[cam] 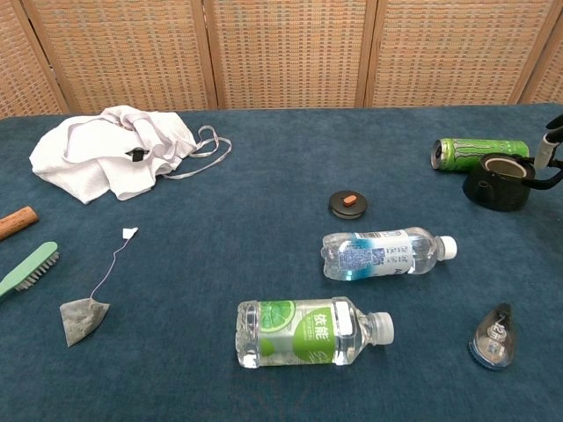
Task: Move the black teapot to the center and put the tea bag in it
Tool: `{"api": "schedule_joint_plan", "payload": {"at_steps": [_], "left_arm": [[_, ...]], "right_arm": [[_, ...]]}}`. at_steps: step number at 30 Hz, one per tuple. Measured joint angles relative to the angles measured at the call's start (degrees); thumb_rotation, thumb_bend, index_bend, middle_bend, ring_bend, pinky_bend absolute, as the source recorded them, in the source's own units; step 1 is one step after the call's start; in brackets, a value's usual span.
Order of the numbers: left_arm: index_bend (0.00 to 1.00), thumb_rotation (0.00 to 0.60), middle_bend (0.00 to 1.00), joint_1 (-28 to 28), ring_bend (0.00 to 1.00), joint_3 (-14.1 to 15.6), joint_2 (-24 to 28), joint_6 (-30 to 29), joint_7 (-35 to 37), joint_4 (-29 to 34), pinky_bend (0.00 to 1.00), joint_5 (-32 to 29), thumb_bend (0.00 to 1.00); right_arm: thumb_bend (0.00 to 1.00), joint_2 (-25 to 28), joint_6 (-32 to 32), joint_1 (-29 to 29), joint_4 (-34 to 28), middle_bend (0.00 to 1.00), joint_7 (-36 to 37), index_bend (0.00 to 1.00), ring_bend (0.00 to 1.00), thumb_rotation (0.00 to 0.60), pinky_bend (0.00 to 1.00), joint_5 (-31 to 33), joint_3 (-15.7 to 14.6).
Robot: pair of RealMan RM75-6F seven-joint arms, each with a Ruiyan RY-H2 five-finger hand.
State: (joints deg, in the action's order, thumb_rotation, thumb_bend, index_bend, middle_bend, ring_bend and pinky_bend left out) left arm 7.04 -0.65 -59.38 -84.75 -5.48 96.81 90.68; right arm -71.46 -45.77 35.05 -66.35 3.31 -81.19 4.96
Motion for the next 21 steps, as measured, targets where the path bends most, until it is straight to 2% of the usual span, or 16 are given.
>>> {"api": "schedule_joint_plan", "payload": {"at_steps": [12,21], "left_arm": [[0.13,0.600,0.02,-0.2,0.04,0.4,0.7,0.1,1.3,0.5,0.00,0.3,0.16],[0.13,0.600,0.02,-0.3,0.04,0.7,1.1,0.4,2.3,0.4,0.00,0.2,0.16]], "right_arm": [[0.30,-2.3,1.9,1.1,4.8,0.37,-0.7,0.36,0.06,0.600,0.09,0.4,-1.0],[0.30,-3.6,3.2,2.1,6.1,0.37,-1.8,0.36,0.06,0.600,0.09,0.1,-2.0]]}}
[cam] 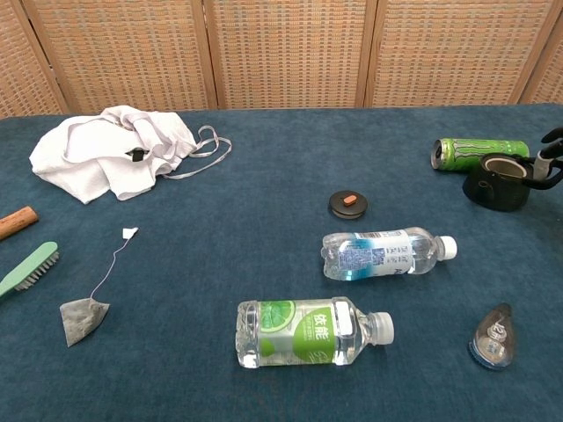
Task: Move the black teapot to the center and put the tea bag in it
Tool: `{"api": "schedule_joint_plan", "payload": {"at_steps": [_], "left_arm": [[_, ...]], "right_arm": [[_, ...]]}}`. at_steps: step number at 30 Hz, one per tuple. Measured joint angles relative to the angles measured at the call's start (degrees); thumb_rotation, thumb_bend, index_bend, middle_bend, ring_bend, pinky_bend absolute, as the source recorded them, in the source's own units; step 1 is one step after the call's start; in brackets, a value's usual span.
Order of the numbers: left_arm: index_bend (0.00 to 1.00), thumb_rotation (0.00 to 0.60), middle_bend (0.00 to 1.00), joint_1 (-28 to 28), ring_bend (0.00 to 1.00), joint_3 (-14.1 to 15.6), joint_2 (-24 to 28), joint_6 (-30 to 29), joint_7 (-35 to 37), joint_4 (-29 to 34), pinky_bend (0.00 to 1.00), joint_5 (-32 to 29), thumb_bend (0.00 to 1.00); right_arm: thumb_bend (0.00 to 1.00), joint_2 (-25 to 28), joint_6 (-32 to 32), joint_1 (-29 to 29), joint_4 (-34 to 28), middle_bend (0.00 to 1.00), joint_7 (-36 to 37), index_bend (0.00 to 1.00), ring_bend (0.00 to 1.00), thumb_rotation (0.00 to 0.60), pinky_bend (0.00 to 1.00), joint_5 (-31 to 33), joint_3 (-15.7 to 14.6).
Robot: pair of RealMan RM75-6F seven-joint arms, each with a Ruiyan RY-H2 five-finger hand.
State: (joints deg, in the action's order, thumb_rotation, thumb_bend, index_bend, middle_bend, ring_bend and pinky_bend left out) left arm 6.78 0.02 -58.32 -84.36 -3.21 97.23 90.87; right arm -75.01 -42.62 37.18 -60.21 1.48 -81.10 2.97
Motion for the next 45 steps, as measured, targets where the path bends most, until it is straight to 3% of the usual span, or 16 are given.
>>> {"api": "schedule_joint_plan", "payload": {"at_steps": [12,21,45], "left_arm": [[0.13,0.600,0.02,-0.1,0.04,0.1,-0.1,0.0,1.0,-0.7,0.00,0.0,0.16],[0.14,0.600,0.02,-0.2,0.04,0.2,-0.3,0.1,1.4,-1.2,0.00,-0.1,0.16],[0.13,0.600,0.02,-0.6,0.04,0.3,-0.4,-0.6,2.2,-1.5,0.00,0.3,0.16]], "right_arm": [[0.30,-0.6,1.3,1.1,0.1,0.40,-1.9,0.40,0.08,0.600,0.09,-0.3,-0.9],[0.30,-1.0,0.6,1.3,-0.6,0.50,-2.3,0.51,0.14,0.600,0.09,-0.2,-0.9],[0.30,-0.1,-4.4,0.7,-5.7,0.74,-1.5,0.77,0.41,0.600,0.10,0.2,0.6]]}}
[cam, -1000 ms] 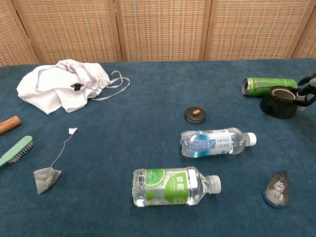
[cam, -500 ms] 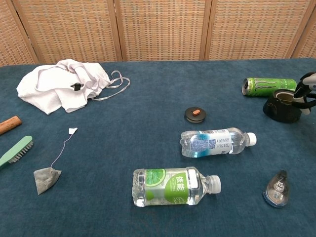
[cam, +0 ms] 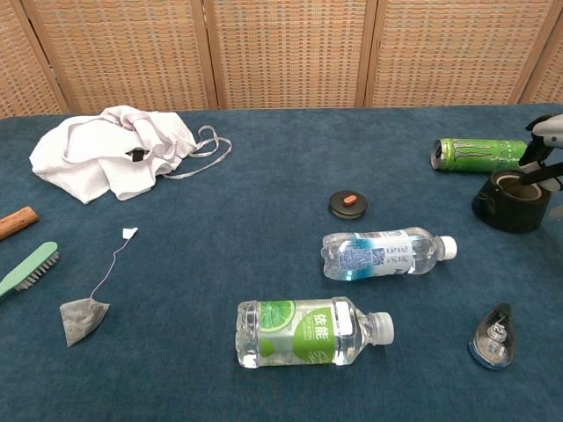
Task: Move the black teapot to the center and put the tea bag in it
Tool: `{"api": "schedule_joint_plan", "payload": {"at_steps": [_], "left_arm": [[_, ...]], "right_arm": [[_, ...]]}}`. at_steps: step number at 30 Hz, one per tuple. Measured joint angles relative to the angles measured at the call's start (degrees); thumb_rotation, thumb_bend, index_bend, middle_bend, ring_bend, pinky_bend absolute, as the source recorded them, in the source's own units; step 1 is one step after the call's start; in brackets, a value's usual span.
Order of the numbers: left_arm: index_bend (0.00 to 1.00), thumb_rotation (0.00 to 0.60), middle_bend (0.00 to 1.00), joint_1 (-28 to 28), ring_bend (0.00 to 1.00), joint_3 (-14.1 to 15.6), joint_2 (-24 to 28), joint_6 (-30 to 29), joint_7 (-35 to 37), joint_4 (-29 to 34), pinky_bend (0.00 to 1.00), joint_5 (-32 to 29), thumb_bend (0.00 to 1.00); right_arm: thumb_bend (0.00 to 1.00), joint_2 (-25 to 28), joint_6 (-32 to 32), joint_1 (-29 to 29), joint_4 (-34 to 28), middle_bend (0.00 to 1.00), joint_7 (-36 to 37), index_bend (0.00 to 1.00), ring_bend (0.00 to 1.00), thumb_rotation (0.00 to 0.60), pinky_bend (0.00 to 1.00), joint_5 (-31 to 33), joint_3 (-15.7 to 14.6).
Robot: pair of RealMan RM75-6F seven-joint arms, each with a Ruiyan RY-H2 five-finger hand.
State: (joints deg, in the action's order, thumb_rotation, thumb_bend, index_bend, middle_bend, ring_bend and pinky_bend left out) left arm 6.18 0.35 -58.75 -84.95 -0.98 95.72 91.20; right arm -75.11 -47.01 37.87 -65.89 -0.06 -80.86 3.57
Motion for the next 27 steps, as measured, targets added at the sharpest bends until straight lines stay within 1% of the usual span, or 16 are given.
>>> {"api": "schedule_joint_plan", "payload": {"at_steps": [15,27], "left_arm": [[0.14,0.600,0.02,-0.1,0.04,0.0,-0.2,0.0,0.3,-0.1,0.00,0.0,0.16],[0.14,0.600,0.02,0.0,0.04,0.0,-0.3,-0.1,0.6,-0.2,0.00,0.3,0.16]], "right_arm": [[0.31,0.7,-1.6,-0.2,-2.0,0.83,0.9,0.87,0.52,0.600,0.12,0.7,1.0],[0.31,3.3,-2.8,0.0,-6.9,0.84,-0.9,0.88,0.54,0.600,0.13,0.8,1.7]]}}
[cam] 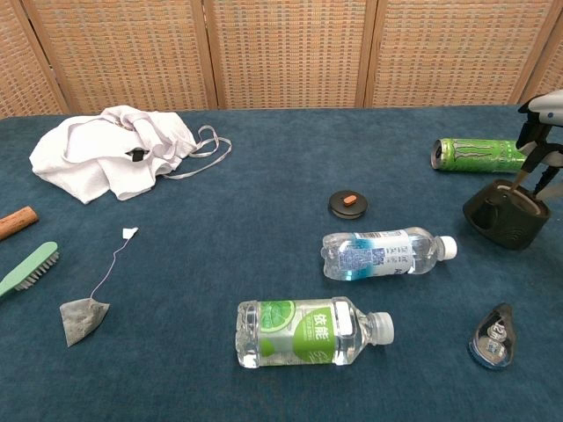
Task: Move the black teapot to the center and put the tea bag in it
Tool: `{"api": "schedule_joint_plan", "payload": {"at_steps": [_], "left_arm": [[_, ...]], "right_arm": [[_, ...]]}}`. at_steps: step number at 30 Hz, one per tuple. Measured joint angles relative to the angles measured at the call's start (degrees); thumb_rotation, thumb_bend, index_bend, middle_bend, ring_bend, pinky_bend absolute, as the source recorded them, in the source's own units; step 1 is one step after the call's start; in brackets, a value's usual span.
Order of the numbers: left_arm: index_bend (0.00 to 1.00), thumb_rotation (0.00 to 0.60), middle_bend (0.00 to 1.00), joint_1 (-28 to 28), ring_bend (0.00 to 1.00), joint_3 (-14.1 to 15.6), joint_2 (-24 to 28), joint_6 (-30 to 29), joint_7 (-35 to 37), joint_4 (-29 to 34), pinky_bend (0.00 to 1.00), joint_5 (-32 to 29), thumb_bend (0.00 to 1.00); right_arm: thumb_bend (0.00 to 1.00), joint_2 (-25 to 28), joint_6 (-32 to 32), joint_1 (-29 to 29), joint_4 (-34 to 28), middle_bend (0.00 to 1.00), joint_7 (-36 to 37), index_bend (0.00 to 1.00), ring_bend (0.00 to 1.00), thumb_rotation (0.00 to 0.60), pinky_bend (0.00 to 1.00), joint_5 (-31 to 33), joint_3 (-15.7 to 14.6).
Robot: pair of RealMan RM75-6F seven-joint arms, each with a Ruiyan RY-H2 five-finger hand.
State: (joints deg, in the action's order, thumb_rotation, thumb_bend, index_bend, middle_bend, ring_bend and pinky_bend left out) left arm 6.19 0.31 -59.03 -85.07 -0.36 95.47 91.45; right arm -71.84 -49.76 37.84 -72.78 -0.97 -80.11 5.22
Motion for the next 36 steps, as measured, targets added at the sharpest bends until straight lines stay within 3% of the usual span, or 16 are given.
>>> {"api": "schedule_joint_plan", "payload": {"at_steps": [24,36], "left_arm": [[0.14,0.600,0.02,0.0,0.04,0.0,-0.1,-0.5,0.9,-0.6,0.00,0.5,0.16],[0.14,0.600,0.02,-0.2,0.04,0.1,-0.3,-0.5,1.6,-1.4,0.00,0.3,0.16]], "right_arm": [[0.31,7.7,0.1,3.2,-18.4,0.84,-8.4,0.88,0.54,0.600,0.13,1.4,2.8],[0.31,7.5,1.8,6.5,-21.8,0.84,-12.7,0.88,0.54,0.600,0.13,3.4,4.7]]}}
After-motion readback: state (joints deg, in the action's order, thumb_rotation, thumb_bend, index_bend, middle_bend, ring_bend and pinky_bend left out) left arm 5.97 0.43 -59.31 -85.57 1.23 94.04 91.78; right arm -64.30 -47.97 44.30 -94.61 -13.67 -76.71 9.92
